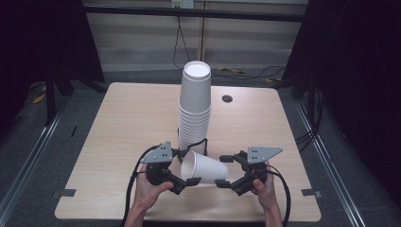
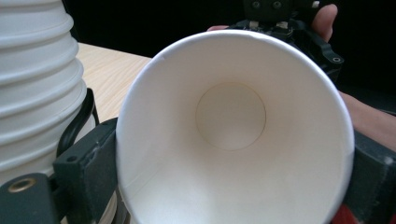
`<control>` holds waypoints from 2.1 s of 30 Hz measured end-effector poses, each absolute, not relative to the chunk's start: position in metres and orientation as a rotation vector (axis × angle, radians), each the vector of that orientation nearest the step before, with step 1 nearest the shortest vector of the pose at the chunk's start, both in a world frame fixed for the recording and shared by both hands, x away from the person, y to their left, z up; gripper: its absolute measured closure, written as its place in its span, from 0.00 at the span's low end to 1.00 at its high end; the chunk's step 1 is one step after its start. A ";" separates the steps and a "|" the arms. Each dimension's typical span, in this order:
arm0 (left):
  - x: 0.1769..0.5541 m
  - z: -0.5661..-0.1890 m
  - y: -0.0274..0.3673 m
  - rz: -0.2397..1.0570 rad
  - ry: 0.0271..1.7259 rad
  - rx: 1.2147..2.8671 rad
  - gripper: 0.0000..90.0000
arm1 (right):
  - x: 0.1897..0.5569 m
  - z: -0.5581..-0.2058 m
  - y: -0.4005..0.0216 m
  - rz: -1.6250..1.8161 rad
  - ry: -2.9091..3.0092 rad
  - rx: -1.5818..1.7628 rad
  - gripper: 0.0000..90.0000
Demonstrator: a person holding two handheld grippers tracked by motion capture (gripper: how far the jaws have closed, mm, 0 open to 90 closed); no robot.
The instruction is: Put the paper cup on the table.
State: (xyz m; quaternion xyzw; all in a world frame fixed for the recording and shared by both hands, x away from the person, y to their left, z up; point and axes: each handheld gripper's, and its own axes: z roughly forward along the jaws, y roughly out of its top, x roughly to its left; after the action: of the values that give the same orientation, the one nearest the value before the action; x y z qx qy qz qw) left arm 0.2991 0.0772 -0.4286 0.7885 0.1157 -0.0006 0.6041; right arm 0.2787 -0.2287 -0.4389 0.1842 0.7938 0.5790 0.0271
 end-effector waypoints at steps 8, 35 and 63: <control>0.300 -0.428 0.086 0.014 0.300 1.828 0.09 | 0.274 -0.441 -0.236 1.770 2.326 0.641 0.15; 0.309 -0.425 0.137 0.077 0.448 1.960 0.08 | 0.260 -0.462 -0.251 1.464 1.789 0.995 0.15; 0.340 -0.426 0.177 0.160 0.683 2.062 0.09 | 0.256 -0.501 -0.254 1.454 1.661 0.971 0.17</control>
State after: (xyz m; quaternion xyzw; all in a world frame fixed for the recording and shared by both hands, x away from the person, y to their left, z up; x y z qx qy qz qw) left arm 0.3400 0.1773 -0.4259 0.8391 0.2779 0.0652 0.4631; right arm 0.2560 -0.2545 -0.5011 0.3762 0.6434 0.5632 0.3569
